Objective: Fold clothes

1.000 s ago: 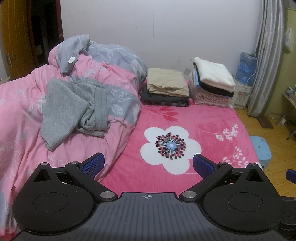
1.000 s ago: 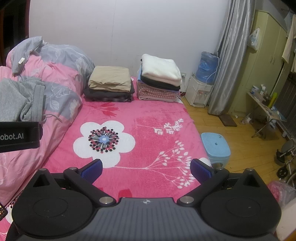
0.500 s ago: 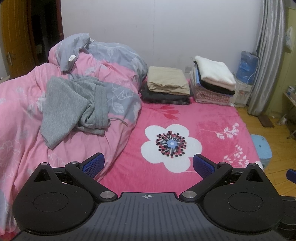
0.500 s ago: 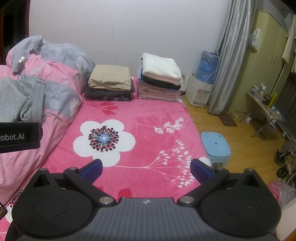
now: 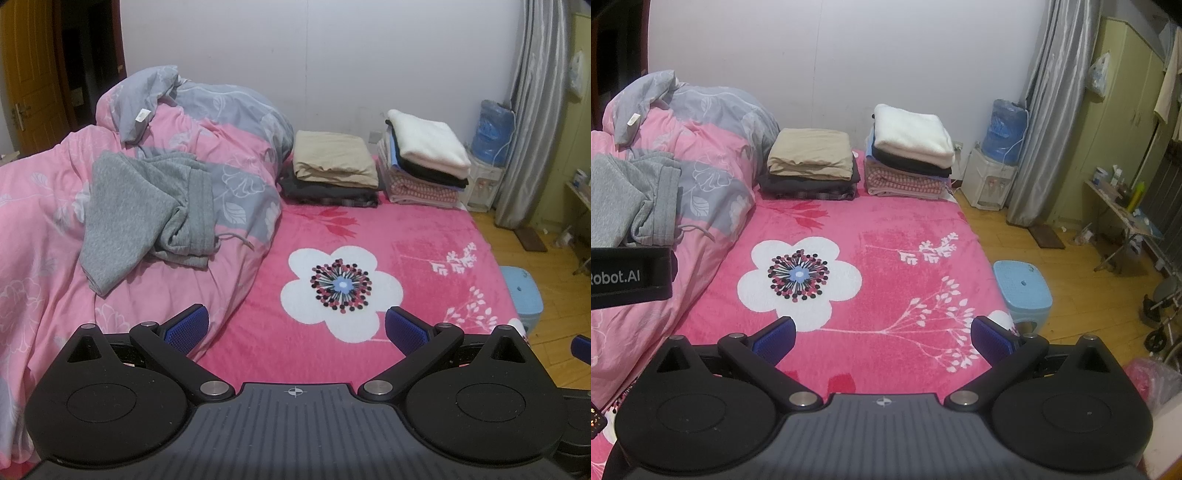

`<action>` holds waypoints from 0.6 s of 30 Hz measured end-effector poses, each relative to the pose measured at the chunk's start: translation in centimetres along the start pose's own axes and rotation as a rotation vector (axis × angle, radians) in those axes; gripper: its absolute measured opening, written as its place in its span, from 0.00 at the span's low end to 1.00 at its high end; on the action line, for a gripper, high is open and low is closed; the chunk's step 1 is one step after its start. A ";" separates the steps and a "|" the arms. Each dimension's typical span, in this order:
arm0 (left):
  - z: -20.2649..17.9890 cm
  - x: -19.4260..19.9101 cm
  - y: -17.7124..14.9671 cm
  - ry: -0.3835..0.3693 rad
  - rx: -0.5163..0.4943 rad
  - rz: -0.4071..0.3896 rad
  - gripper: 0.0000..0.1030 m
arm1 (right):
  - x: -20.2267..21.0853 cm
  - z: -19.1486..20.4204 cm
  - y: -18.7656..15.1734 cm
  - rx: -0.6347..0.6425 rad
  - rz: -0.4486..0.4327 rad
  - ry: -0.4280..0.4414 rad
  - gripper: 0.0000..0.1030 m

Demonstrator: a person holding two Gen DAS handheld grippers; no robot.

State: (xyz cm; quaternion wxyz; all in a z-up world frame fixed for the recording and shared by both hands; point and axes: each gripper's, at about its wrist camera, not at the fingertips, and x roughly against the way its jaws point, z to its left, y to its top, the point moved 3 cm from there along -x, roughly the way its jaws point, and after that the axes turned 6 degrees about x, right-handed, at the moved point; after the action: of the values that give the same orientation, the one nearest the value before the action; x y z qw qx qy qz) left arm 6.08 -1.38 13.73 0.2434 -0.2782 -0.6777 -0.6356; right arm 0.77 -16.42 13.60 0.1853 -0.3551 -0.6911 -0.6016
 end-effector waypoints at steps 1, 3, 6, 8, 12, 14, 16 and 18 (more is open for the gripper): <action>-0.1 -0.1 0.1 0.000 0.000 0.001 1.00 | 0.0 0.0 0.0 0.000 0.000 0.000 1.00; -0.1 -0.1 0.0 0.002 0.000 0.001 1.00 | 0.0 0.0 0.0 0.001 0.001 0.001 1.00; 0.0 -0.1 0.0 0.002 -0.001 0.003 1.00 | 0.0 0.0 0.0 0.001 0.002 0.001 1.00; -0.1 -0.1 0.0 0.002 -0.001 0.004 1.00 | -0.1 0.0 0.0 0.000 0.003 0.001 1.00; 0.0 -0.2 0.0 0.002 -0.002 0.006 1.00 | -0.1 0.0 0.0 0.000 0.004 0.000 1.00; -0.1 -0.2 0.0 0.003 -0.003 0.007 1.00 | -0.1 0.0 -0.1 0.000 0.005 0.000 1.00; -0.1 -0.2 -0.1 0.003 -0.006 0.008 1.00 | -0.2 0.0 -0.1 0.000 0.005 0.001 1.00; -0.1 -0.2 -0.2 0.004 -0.008 0.009 1.00 | -0.2 0.0 -0.2 -0.001 0.007 0.001 1.00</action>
State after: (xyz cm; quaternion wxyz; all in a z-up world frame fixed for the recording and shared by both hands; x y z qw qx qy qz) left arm 6.14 -1.54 13.46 0.2465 -0.2812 -0.6736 -0.6376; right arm 0.82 -16.50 13.32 0.1874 -0.3574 -0.6895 -0.6014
